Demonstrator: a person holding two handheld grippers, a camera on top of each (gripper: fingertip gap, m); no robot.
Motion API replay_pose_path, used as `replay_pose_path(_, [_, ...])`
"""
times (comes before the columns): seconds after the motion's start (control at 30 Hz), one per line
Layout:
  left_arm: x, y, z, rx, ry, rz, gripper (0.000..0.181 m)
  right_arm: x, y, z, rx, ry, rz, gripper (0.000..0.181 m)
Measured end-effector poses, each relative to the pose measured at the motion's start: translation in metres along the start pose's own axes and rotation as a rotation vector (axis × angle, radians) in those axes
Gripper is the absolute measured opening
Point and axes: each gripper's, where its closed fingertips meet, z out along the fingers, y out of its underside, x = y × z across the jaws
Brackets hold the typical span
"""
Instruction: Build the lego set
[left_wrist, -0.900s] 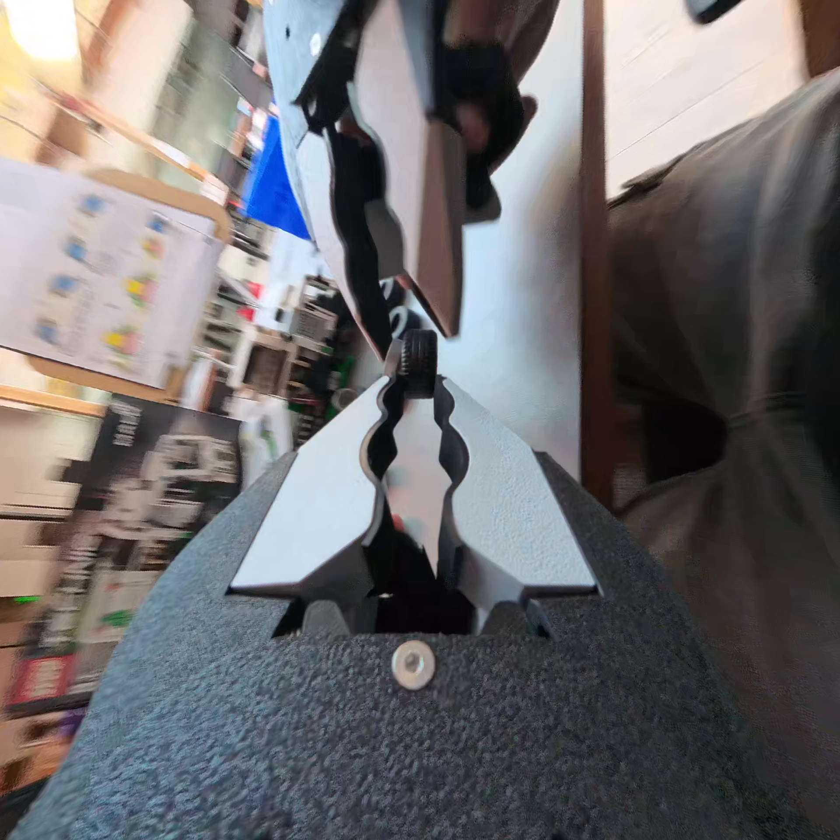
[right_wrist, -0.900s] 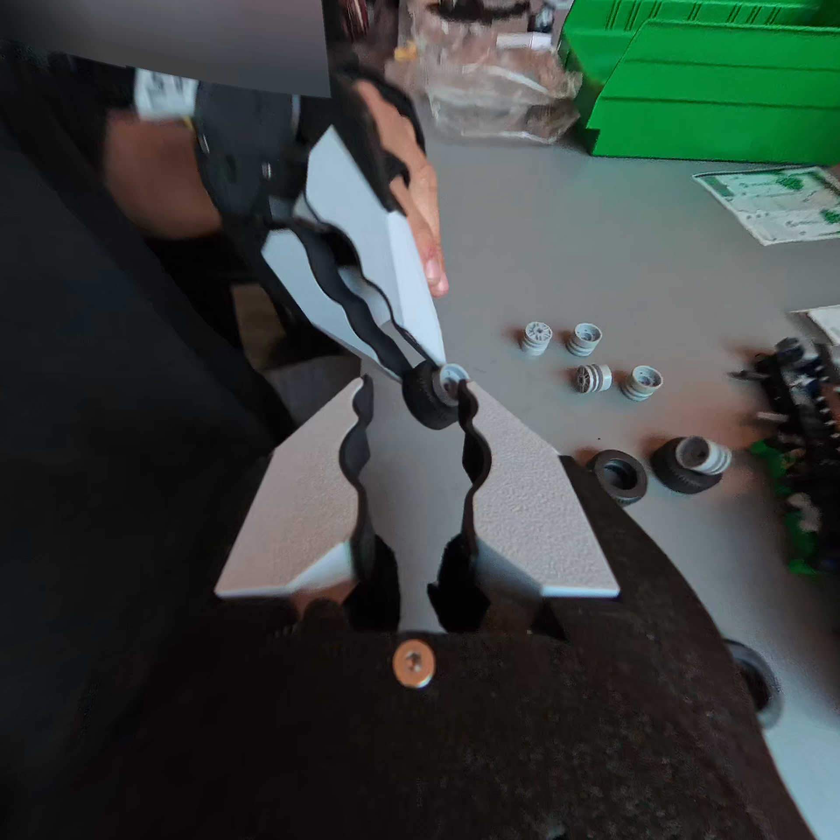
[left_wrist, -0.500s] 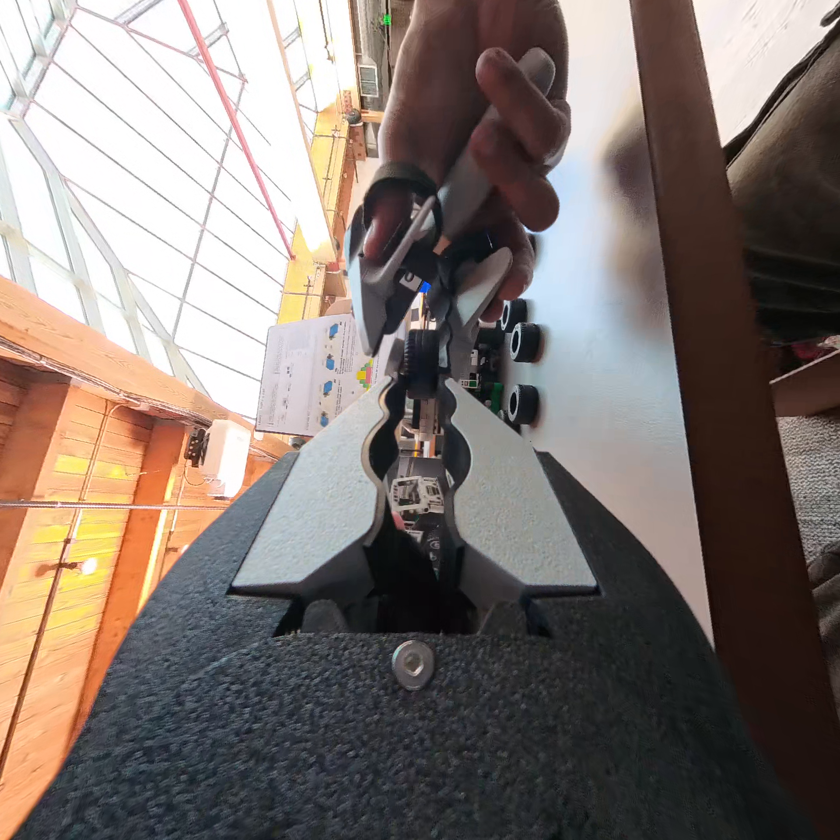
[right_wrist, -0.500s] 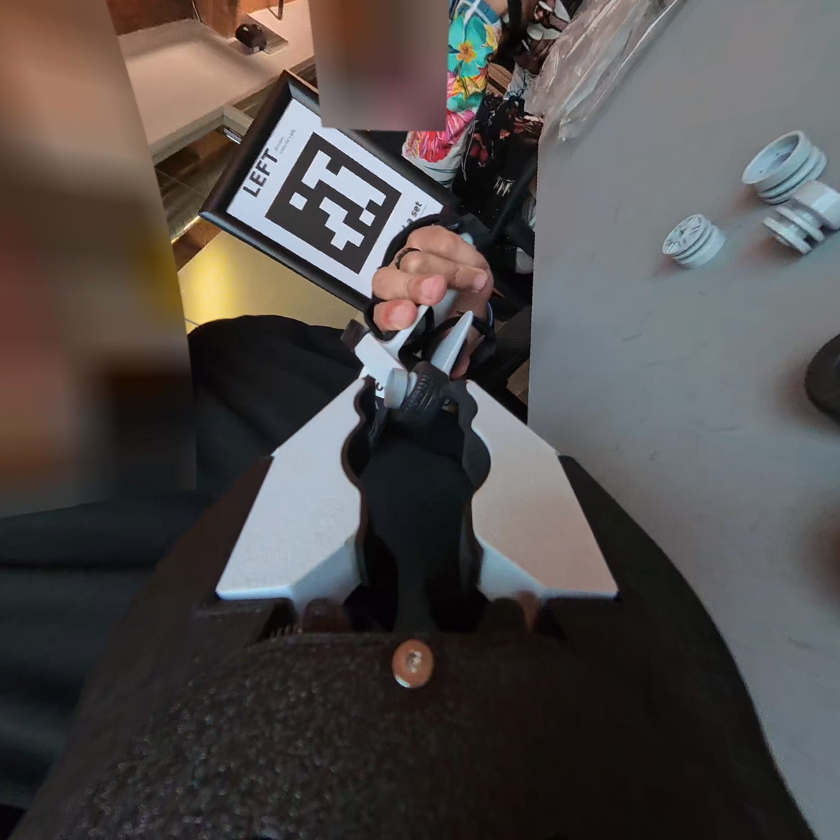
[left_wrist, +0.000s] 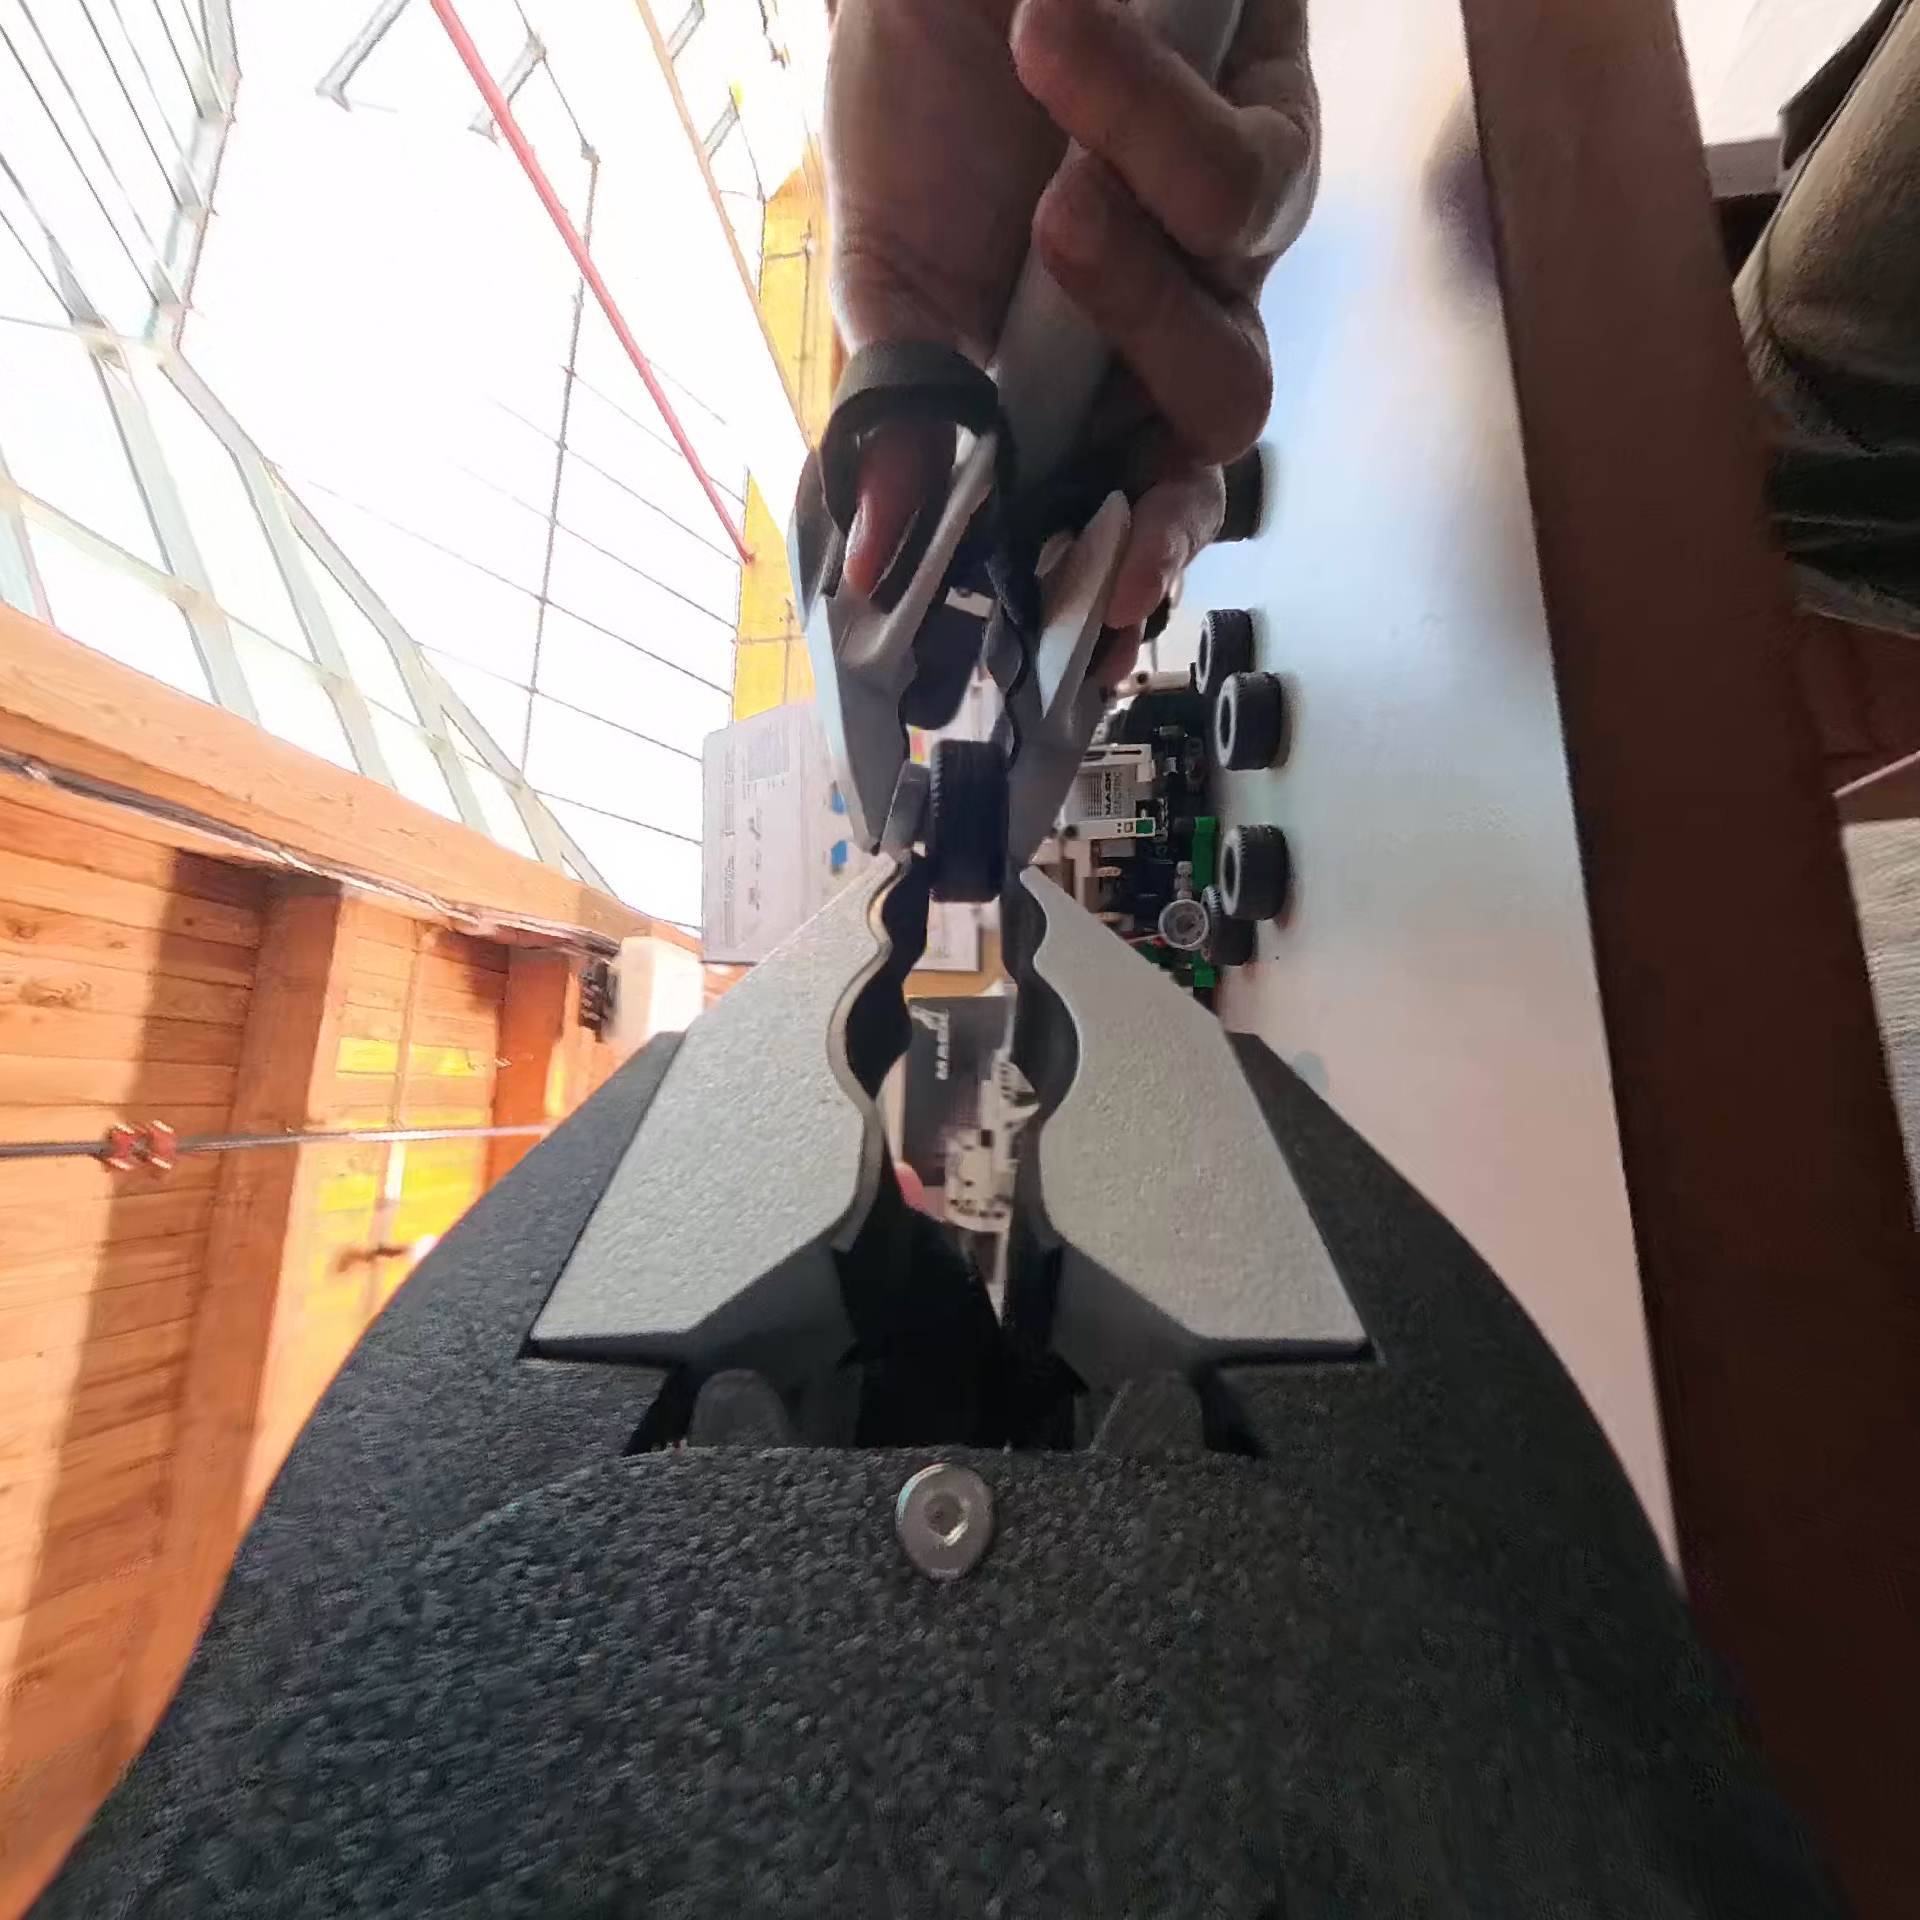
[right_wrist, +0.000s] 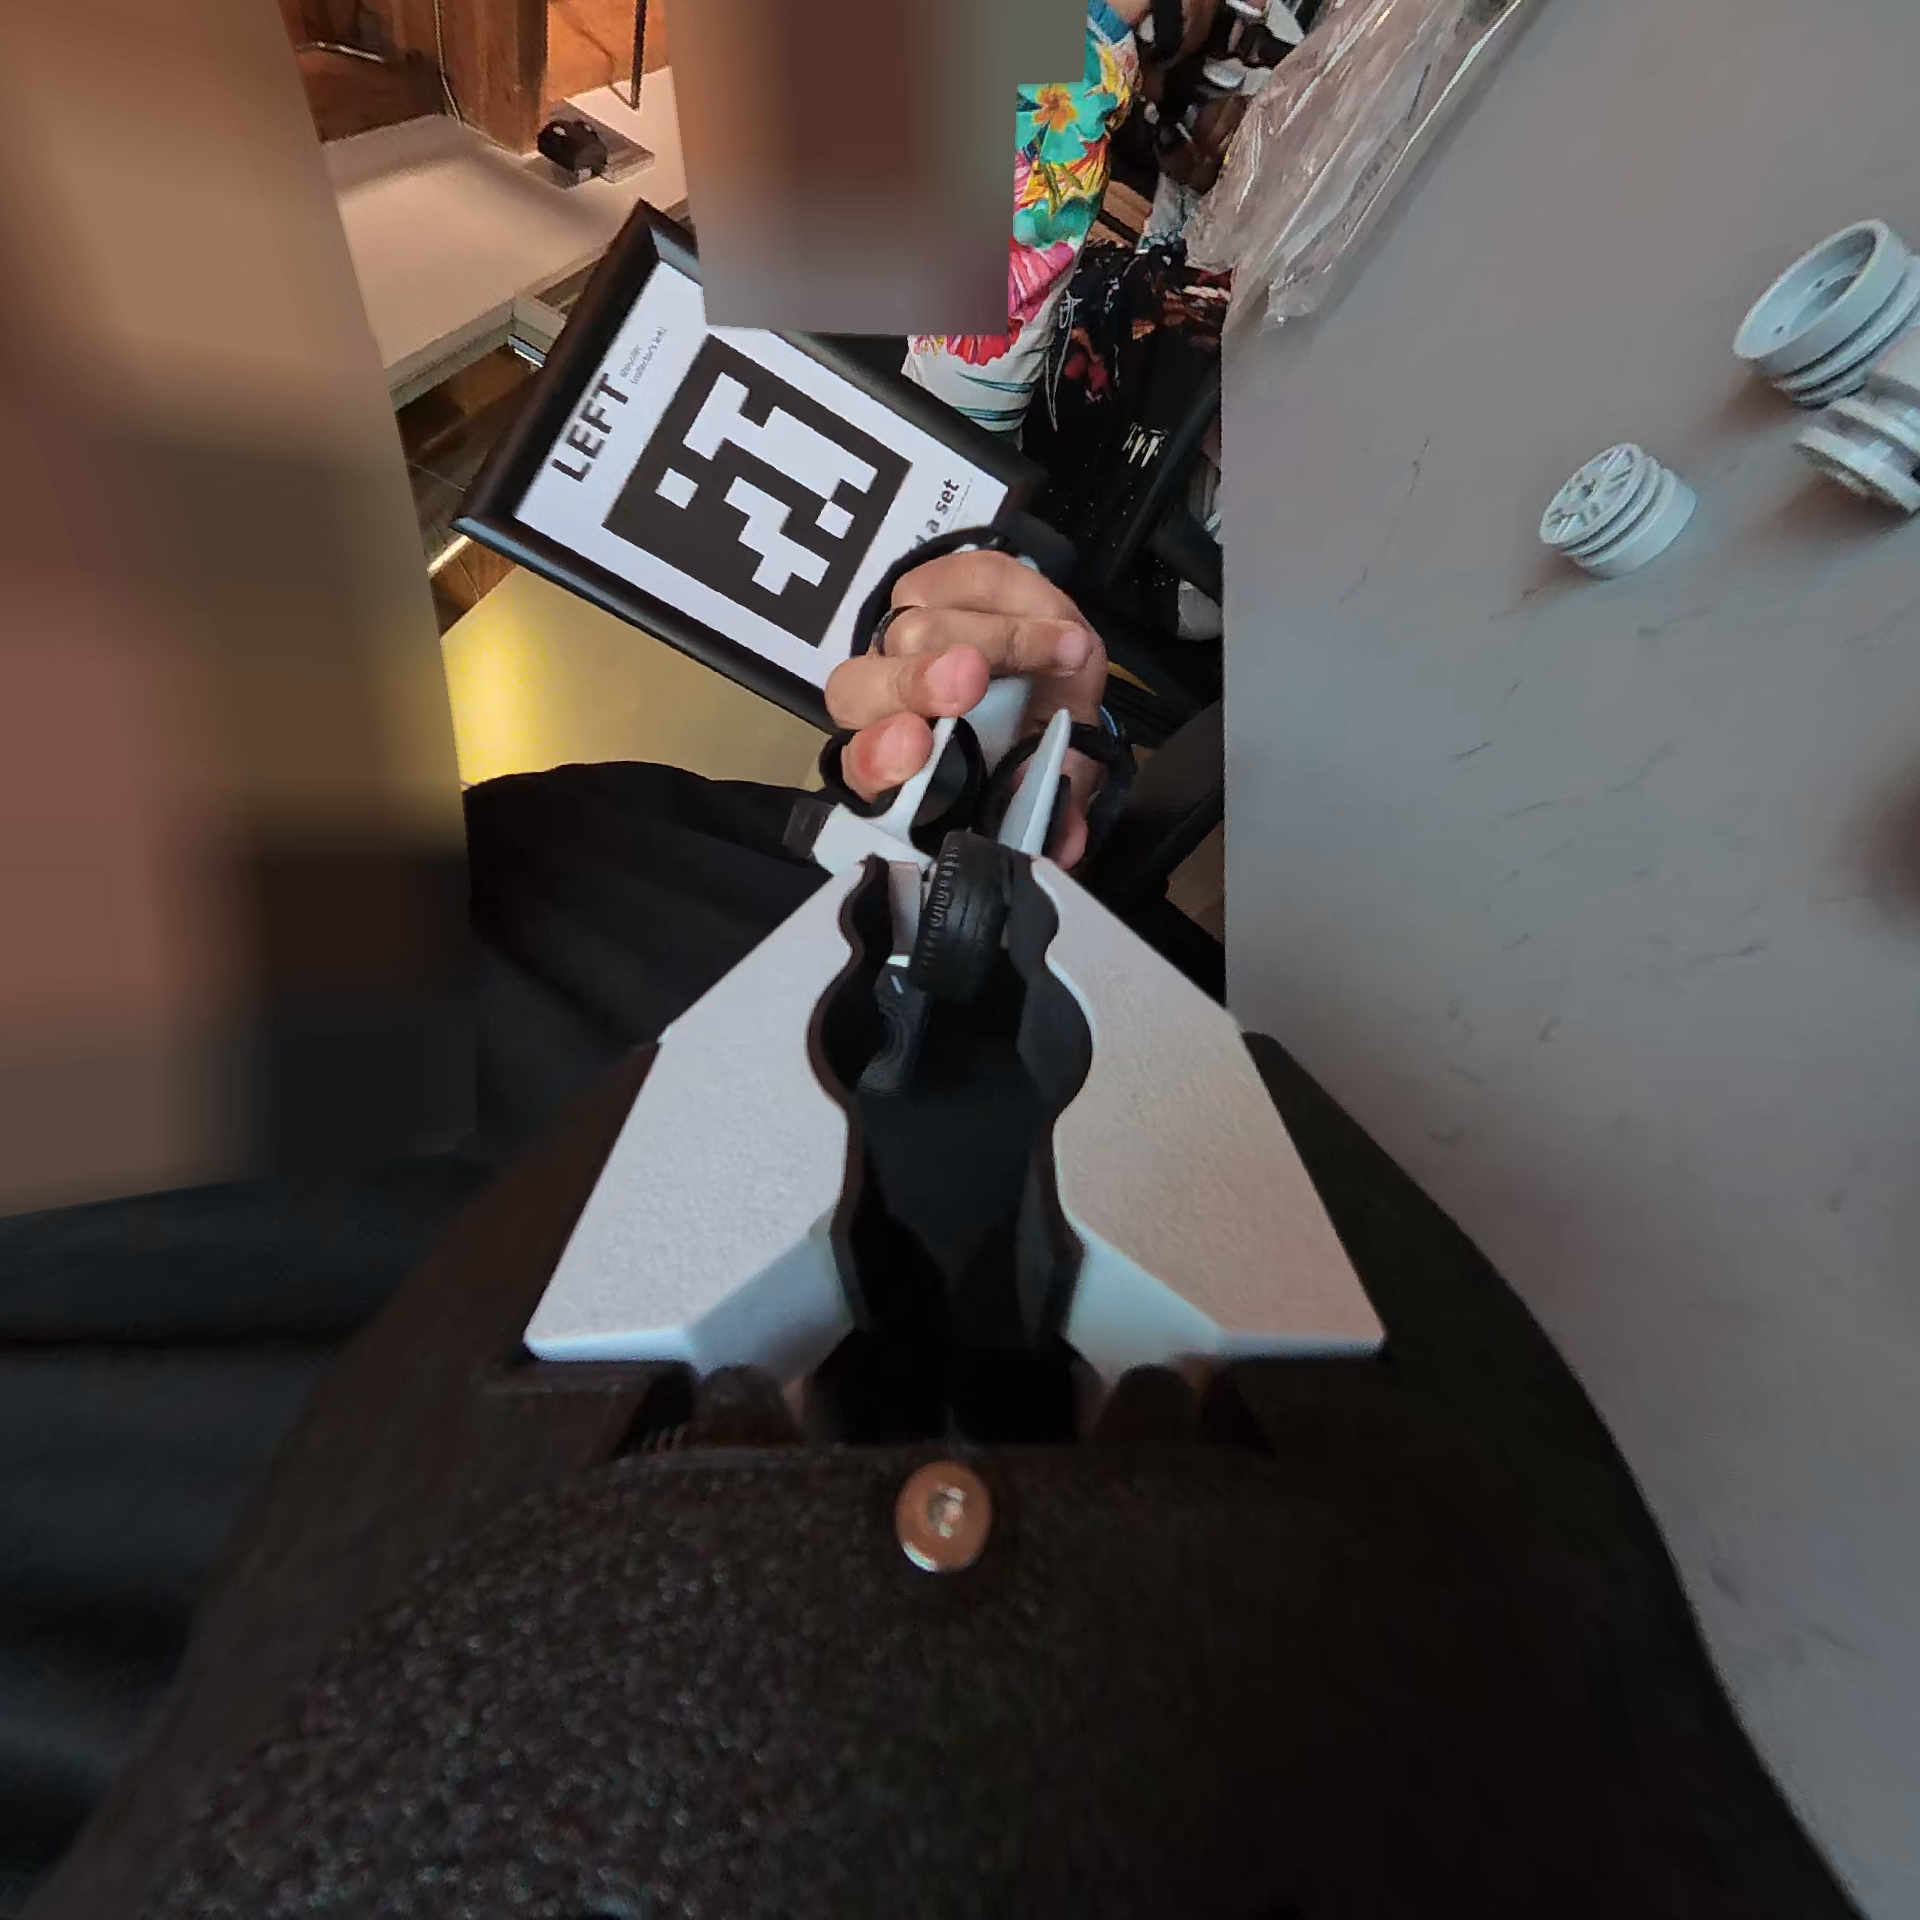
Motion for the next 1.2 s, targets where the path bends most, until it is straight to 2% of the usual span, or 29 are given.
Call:
replay_pose_path(0.07, [0.000, 0.004, -0.001, -0.035, 0.030, -0.102, 0.012, 0.001, -0.002, -0.001, -0.003, 0.059, -0.099, 0.022])
replay_pose_path(0.1, [-0.002, 0.012, -0.003, -0.074, 0.037, -0.159, 0.003, 0.001, -0.006, -0.003, 0.010, 0.102, -0.156, 0.022])
replay_pose_path(0.13, [-0.004, 0.023, -0.004, -0.112, 0.044, -0.253, 0.009, 0.000, -0.013, -0.006, 0.034, 0.143, -0.232, 0.023])
replay_pose_path(0.2, [-0.004, 0.039, -0.004, -0.152, 0.115, -0.620, 0.023, -0.008, -0.028, -0.010, 0.112, 0.221, -0.518, 0.022])
replay_pose_path(0.23, [-0.005, 0.040, -0.001, -0.133, 0.163, -0.858, 0.028, -0.011, -0.029, -0.007, 0.116, 0.265, -0.646, 0.023])
replay_pose_path(0.3, [-0.015, 0.031, 0.004, -0.012, 0.281, -1.296, 0.040, -0.016, -0.030, 0.003, 0.107, 0.299, -0.784, 0.023])
replay_pose_path(0.33, [-0.020, 0.026, 0.006, 0.064, 0.332, -1.444, 0.045, -0.021, -0.032, 0.007, 0.134, 0.287, -0.845, 0.023])
replay_pose_path(0.4, [-0.025, 0.021, 0.006, 0.162, 0.401, -1.595, 0.040, -0.027, -0.036, 0.008, 0.178, 0.274, -0.914, 0.023])
replay_pose_path(0.53, [-0.024, 0.012, 0.001, 0.252, 0.449, -1.670, 0.029, -0.025, -0.029, 0.012, 0.116, 0.293, -0.967, 0.023])
replay_pose_path(0.6, [-0.027, 0.004, -0.003, 0.296, 0.483, -1.684, 0.041, -0.020, -0.027, 0.013, 0.083, 0.320, -0.991, 0.023])
replay_pose_path(0.63, [-0.027, 0.004, -0.003, 0.299, 0.486, -1.682, 0.040, -0.019, -0.026, 0.013, 0.070, 0.330, -1.008, 0.023])
replay_pose_path(0.8, [-0.023, 0.009, -0.002, 0.269, 0.463, -1.616, 0.030, -0.016, -0.021, 0.016, 0.043, 0.300, -1.020, 0.022])
replay_pose_path(0.9, [-0.021, 0.012, -0.002, 0.237, 0.439, -1.575, 0.027, -0.016, -0.020, 0.017, 0.061, 0.265, -0.978, 0.022])
replay_pose_path(1.2, [-0.013, 0.014, -0.001, 0.175, 0.459, -1.494, 0.024, -0.009, -0.017, 0.015, 0.043, 0.292, -0.947, 0.020])
